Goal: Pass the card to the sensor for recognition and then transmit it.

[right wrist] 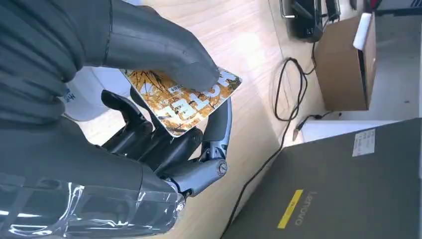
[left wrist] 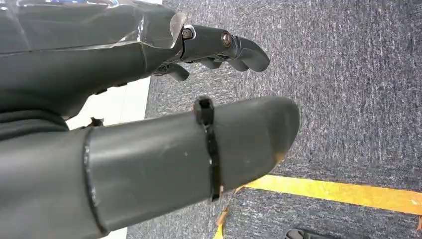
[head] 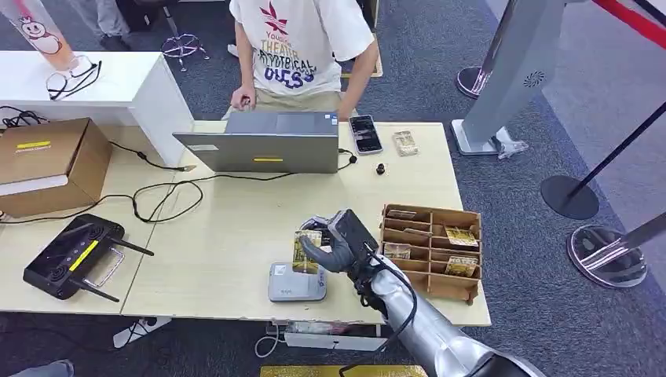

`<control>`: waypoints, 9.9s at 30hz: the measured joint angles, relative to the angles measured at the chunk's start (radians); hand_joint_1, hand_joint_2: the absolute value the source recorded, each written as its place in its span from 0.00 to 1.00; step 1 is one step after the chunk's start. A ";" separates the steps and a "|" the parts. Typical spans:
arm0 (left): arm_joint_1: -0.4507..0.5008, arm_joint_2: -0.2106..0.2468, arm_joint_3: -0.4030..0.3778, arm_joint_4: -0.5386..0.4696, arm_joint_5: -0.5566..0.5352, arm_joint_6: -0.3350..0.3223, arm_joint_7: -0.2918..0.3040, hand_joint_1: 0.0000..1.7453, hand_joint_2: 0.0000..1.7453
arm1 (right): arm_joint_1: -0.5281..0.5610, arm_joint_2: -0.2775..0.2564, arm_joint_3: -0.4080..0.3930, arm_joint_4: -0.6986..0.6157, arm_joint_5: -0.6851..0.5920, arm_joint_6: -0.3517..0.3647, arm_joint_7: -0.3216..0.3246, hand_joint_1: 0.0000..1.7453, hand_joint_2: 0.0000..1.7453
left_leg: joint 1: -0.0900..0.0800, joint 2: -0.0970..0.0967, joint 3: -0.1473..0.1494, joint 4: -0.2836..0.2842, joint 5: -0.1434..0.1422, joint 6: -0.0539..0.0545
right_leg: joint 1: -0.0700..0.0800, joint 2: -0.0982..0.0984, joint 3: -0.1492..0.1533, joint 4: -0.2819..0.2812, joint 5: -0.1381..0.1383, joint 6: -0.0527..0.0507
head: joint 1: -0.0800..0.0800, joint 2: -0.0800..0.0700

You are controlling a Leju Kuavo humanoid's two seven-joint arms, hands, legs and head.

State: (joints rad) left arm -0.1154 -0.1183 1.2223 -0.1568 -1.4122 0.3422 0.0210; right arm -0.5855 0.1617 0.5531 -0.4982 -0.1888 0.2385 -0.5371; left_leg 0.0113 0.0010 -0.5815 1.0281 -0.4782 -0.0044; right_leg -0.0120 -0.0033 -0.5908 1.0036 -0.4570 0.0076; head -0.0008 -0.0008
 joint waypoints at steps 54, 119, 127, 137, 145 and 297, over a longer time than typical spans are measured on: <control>0.004 -0.004 0.000 0.000 0.001 -0.001 0.008 0.00 0.00 | 0.059 0.077 0.077 0.067 0.067 -0.161 0.019 1.00 1.00 | 0.000 0.000 -0.002 0.000 0.000 0.000 | 0.000 0.000 -0.002 0.000 0.000 0.000 | 0.000 0.000; 0.009 -0.004 0.000 0.000 0.017 0.007 0.005 0.00 0.00 | 0.097 0.111 0.117 0.130 0.146 -0.409 -0.026 1.00 1.00 | 0.000 0.000 -0.002 0.000 0.000 0.000 | 0.000 0.000 -0.002 0.000 0.000 0.000 | 0.000 0.000; 0.010 -0.004 0.000 0.000 0.019 0.006 0.006 0.00 0.00 | 0.096 0.111 0.117 0.130 0.123 -0.375 -0.045 1.00 1.00 | 0.000 0.000 -0.002 0.000 0.000 0.000 | 0.000 0.000 -0.002 0.000 0.000 0.000 | 0.000 0.000; 0.010 -0.004 0.000 0.000 0.018 -0.001 0.006 0.00 0.00 | 0.085 0.111 0.109 0.080 0.072 -0.343 -0.091 1.00 1.00 | 0.000 0.000 -0.002 0.000 0.000 0.000 | 0.000 0.000 -0.002 0.000 0.000 0.000 | 0.000 0.000; 0.009 -0.004 0.000 0.000 0.017 -0.002 0.006 0.00 0.00 | 0.072 0.111 0.102 0.063 0.073 -0.381 -0.082 1.00 1.00 | 0.000 0.000 -0.002 0.000 0.000 0.000 | 0.000 0.000 -0.002 0.000 0.000 0.000 | 0.000 0.000; -0.024 -0.019 -0.068 0.000 0.033 0.001 0.021 0.00 0.00 | -0.219 0.032 0.015 -0.167 0.560 -0.916 -0.072 0.00 1.00 | 0.000 0.000 -0.003 0.000 0.001 0.000 | 0.000 0.000 -0.003 0.000 0.001 -0.001 | 0.000 0.000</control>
State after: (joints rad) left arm -0.1391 -0.1370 1.1547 -0.1568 -1.3790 0.3429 0.0423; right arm -0.8046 0.1938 0.5684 -0.6657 0.3712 -0.6779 -0.6088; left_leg 0.0112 0.0008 -0.5847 1.0282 -0.4776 -0.0045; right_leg -0.0121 -0.0037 -0.5937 1.0038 -0.4563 0.0071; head -0.0008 -0.0008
